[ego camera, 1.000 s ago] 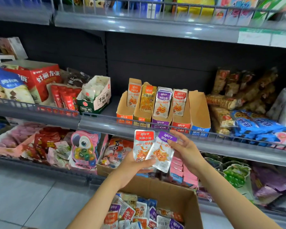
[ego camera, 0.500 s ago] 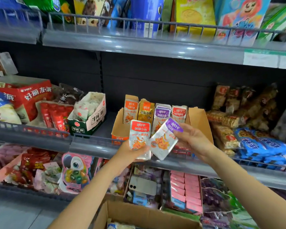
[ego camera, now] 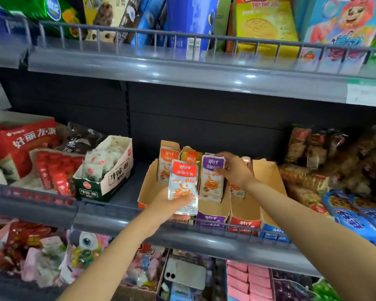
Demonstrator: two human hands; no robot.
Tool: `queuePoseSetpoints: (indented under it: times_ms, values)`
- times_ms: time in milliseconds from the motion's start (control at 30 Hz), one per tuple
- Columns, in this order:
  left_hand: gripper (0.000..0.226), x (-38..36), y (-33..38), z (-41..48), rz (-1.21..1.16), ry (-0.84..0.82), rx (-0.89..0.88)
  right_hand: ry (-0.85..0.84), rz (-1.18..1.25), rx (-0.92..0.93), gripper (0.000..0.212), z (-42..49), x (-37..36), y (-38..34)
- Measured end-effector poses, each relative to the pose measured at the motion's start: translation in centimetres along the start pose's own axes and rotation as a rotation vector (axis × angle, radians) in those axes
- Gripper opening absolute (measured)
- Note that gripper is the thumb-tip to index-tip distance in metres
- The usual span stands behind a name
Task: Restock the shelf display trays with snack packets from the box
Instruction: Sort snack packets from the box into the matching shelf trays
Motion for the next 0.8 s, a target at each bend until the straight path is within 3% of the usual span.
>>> queuePoseSetpoints:
  times_ms: [167,367,467,567,667,800]
  values:
    - [0.025,-0.5,-0.3,-0.2,0.028,-0.047,0.016,0.037,-0.356,-0.005,0.051,0.3,-0.1,1.2]
    - [0.026,-0.8,-0.6,-0.6,0.056,-0.018,0.027,0.056,-0.408,0.009,0.059,-0.4,-0.1,0.8]
    - [0.023,-1.2,-0.5,-0.8,0.086,-0.012,0.025,0.157,-0.127,0.004,0.038,-1.9,1.4,-1.5]
    - [0.02,-2.1,-0.3,-0.5,0.067,-0.009,0.018,0.015,0.332,-0.03,0.025,-3.9,0.9,-3.7]
    - [0.018,-3.5,0.3,-0.1,0.088,-0.001,0.003,-0.224,0.385,-0.043,0.04,-5.8,-0.2,-4.3]
    - [0.017,-5.3,1.1,0.6,-0.008,0.043,-0.019,-0.158,0.451,-0.073,0.039,-7.0,3.0,-2.6]
Point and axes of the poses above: each hand's wrist, its own z-axis towards the middle knuckle, its own x-axis out of the back of the hand, y = z × x, the point moved 10 cm from there along z, towards the middle knuckle, and after that the axes turned 4 degrees about -y, right-handed, at the moved point
